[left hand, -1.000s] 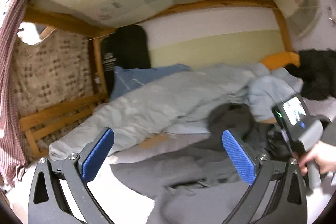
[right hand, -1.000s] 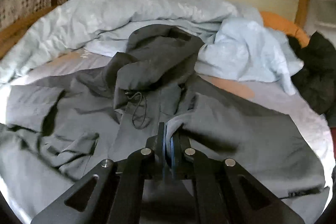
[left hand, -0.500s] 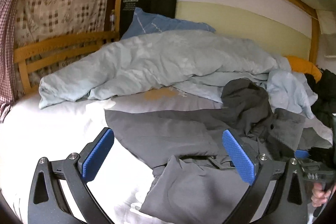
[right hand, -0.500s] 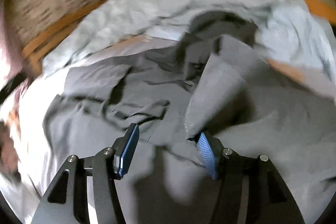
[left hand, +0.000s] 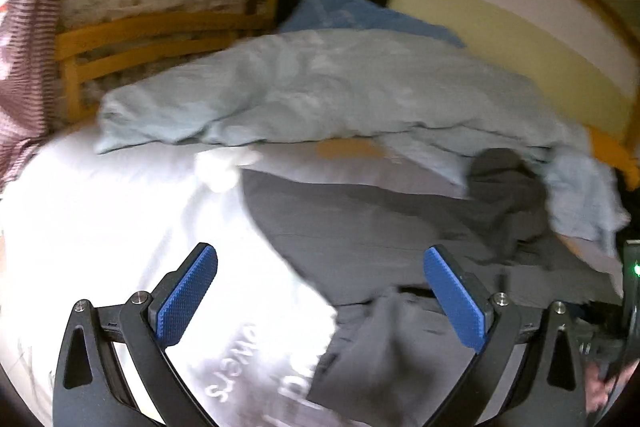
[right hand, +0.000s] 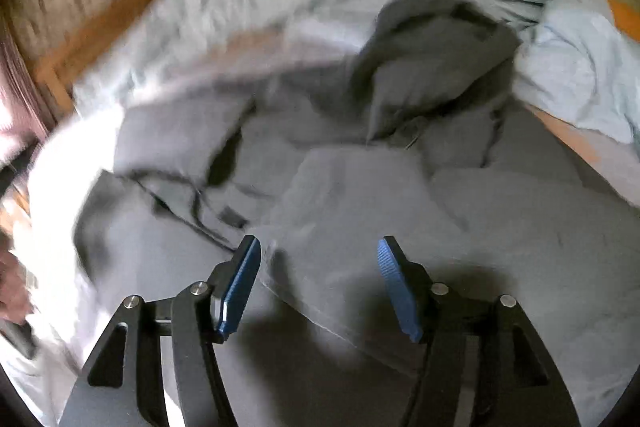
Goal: Fold large clothes
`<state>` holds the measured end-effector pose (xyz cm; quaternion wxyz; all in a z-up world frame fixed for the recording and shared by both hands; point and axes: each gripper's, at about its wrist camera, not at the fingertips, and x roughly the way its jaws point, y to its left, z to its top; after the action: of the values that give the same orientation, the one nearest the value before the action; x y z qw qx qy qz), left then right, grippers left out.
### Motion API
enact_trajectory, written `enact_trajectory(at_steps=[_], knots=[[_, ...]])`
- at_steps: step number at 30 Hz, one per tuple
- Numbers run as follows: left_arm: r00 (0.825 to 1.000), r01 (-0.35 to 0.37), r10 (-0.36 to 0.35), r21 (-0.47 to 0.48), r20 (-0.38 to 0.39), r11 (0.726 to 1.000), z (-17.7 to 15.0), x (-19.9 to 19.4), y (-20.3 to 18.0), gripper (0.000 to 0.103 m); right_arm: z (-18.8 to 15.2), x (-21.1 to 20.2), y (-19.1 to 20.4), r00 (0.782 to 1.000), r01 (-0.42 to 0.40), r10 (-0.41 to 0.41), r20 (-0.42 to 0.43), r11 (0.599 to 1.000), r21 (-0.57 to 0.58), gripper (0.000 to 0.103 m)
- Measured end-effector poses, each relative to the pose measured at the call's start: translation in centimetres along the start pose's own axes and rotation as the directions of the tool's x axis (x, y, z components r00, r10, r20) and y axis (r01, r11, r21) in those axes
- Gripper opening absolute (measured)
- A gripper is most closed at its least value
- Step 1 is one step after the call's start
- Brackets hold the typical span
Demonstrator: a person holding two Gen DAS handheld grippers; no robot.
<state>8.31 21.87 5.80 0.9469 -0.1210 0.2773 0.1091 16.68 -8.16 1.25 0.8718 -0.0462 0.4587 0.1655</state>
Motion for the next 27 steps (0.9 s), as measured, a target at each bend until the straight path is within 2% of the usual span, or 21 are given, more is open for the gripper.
enact_trajectory(at_steps=[3, 4, 5, 6, 7, 8, 9, 10, 11, 13, 14, 18, 20, 22, 25, 26, 27], knots=[[0.999, 0.046, -0.046, -0.014, -0.018, 0.999, 0.0, 0.2, 0.0, 0.103, 0.9, 1.9, 2.2, 1.0, 0.009, -0.01, -0.03, 1.0, -0.029, 0.065], [0.999, 0.044, -0.044, 0.002, -0.007, 0.999, 0.0, 0.1, -0.2, 0.103, 1.4, 2.6, 2.5, 0.998, 0.022, -0.022, -0.051, 1.0, -0.014, 0.072], [0.999, 0.035, -0.035, 0.018, 0.006, 0.999, 0.0, -0.1, -0.3, 0.103, 1.9, 3.6, 2.8, 0.995, 0.063, -0.063, -0.075, 0.998, -0.003, 0.079], [1.0, 0.024, -0.024, 0.036, 0.019, 0.999, -0.1, -0.2, -0.6, 0.103, 2.2, 4.2, 2.9, 0.989, 0.118, -0.118, -0.087, 0.993, -0.004, 0.079], [1.0, 0.019, -0.02, 0.044, 0.022, 0.999, -0.1, -0.2, -0.8, 0.103, 2.4, 5.0, 2.8, 0.968, 0.23, -0.229, -0.104, 0.973, 0.001, 0.079], [1.0, 0.019, -0.02, 0.047, 0.018, 0.999, -0.2, -0.1, -0.9, 0.103, 2.5, 5.5, 2.6, 0.954, 0.277, -0.273, -0.122, 0.96, 0.022, 0.078], [1.0, 0.019, -0.019, 0.043, 0.009, 0.999, -0.3, 0.1, -1.0, 0.103, 2.7, 5.6, 2.1, 0.96, 0.26, -0.251, -0.128, 0.964, 0.062, 0.074], [1.0, 0.02, -0.02, 0.034, -0.007, 0.999, -0.6, 0.3, -1.3, 0.103, 3.0, 5.6, 1.5, 0.97, 0.226, -0.211, -0.123, 0.966, 0.124, 0.059], [0.999, 0.034, -0.033, 0.04, -0.025, 0.999, -0.8, 0.7, -1.6, 0.103, 3.4, 5.6, 0.9, 0.976, 0.204, -0.187, -0.115, 0.964, 0.17, 0.037], [0.997, 0.052, -0.047, 0.083, -0.053, 0.995, -1.2, 1.2, -2.7, 0.103, 4.5, 5.7, 0.5, 0.982, 0.174, -0.157, -0.101, 0.964, 0.2, 0.02], [0.998, 0.045, -0.04, 0.107, -0.048, 0.993, -1.4, 1.2, -3.2, 0.103, 4.9, 5.5, 0.4, 0.981, 0.187, -0.172, -0.09, 0.961, 0.202, 0.015], [0.999, 0.047, -0.046, 0.154, -0.013, 0.987, -1.5, 0.5, -4.2, 0.103, 6.1, 3.9, 0.6, 0.979, 0.196, -0.204, 0.015, 0.954, 0.227, 0.01], [0.998, 0.06, -0.059, 0.155, -0.008, 0.986, -1.5, 0.2, -4.4, 0.103, 6.6, 1.9, 1.2, 0.959, 0.227, -0.254, 0.125, 0.954, 0.197, 0.006], [0.998, 0.058, -0.058, 0.16, -0.002, 0.985, -1.4, 0.2, -4.4, 0.103, 7.0, 0.0, 1.4, 0.949, 0.195, -0.234, 0.211, 0.963, 0.189, 0.002], [0.999, 0.053, -0.053, 0.146, -0.005, 0.988, -1.3, 0.4, -4.3, 0.103, 8.5, -3.4, 1.3, 0.918, 0.067, -0.135, 0.372, 0.979, 0.191, 0.001], [0.998, 0.056, -0.055, 0.139, -0.012, 0.989, -1.3, 0.5, -4.3, 0.103, 9.0, -3.9, 1.6, 0.91, 0.067, -0.13, 0.393, 0.983, 0.171, 0.001], [0.998, 0.062, -0.06, 0.131, -0.023, 0.989, -1.3, 0.7, -4.2, 0.103, 9.9, -3.8, 2.1, 0.914, 0.104, -0.156, 0.375, 0.982, 0.155, 0.001]])
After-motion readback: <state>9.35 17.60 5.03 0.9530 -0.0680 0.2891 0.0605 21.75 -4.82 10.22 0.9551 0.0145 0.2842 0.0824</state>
